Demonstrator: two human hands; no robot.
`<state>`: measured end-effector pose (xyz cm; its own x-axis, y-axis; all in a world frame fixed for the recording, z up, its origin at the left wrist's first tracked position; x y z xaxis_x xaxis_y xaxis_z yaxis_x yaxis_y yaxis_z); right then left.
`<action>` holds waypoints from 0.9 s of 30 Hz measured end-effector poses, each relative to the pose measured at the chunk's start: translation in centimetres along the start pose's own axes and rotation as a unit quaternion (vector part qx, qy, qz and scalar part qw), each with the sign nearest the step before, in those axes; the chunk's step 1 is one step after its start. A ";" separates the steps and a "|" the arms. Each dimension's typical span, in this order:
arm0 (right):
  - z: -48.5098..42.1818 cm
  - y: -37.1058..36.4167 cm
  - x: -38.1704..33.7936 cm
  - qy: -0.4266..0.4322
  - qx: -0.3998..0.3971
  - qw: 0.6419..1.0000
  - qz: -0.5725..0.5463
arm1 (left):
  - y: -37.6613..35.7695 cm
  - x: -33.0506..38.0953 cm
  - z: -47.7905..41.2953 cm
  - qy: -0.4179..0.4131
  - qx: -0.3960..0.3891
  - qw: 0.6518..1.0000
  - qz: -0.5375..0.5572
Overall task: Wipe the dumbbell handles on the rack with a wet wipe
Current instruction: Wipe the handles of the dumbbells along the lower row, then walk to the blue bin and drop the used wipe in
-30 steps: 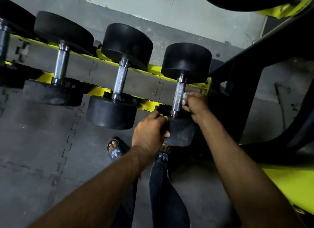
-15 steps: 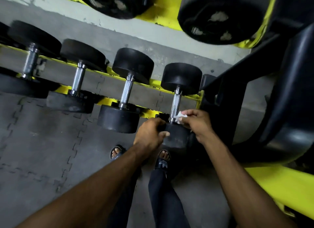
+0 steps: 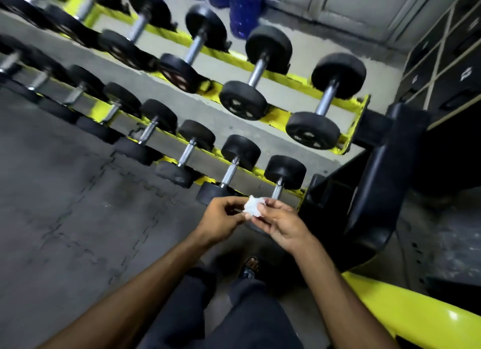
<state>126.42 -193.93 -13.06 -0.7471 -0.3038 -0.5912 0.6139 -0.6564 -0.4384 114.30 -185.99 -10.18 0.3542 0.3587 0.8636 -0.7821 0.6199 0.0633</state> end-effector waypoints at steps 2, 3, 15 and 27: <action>2.0 -3.1 -0.1 -0.009 -0.020 1.000 0.006 | 2.2 1.9 2.7 -0.015 0.023 0.999 0.018; 3.0 -4.8 -0.2 -0.014 -0.030 0.999 0.020 | 3.8 2.9 4.2 -0.025 0.046 0.998 0.023; 10.0 -22.8 5.9 0.090 -0.082 0.972 0.199 | 21.2 4.7 17.9 -0.064 0.188 0.977 0.078; 15.2 -40.3 20.5 0.132 -0.282 0.871 0.380 | 38.2 -4.8 29.8 -0.012 0.332 0.933 0.141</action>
<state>82.48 -184.23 2.74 -0.0305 -0.2839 -0.9584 0.9888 0.1314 -0.0704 67.44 -184.90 2.98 0.0816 0.4218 0.9030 -0.9902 -0.0689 0.1217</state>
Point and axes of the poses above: each hand's wrist, its own z-axis away from the middle knuckle, its own y-axis out of the back of the hand, x = y × z, the point moved 9 cm from there along -z, towards the middle knuckle, and after that the axes turned 7 degrees about y, right-handed, at the moved point
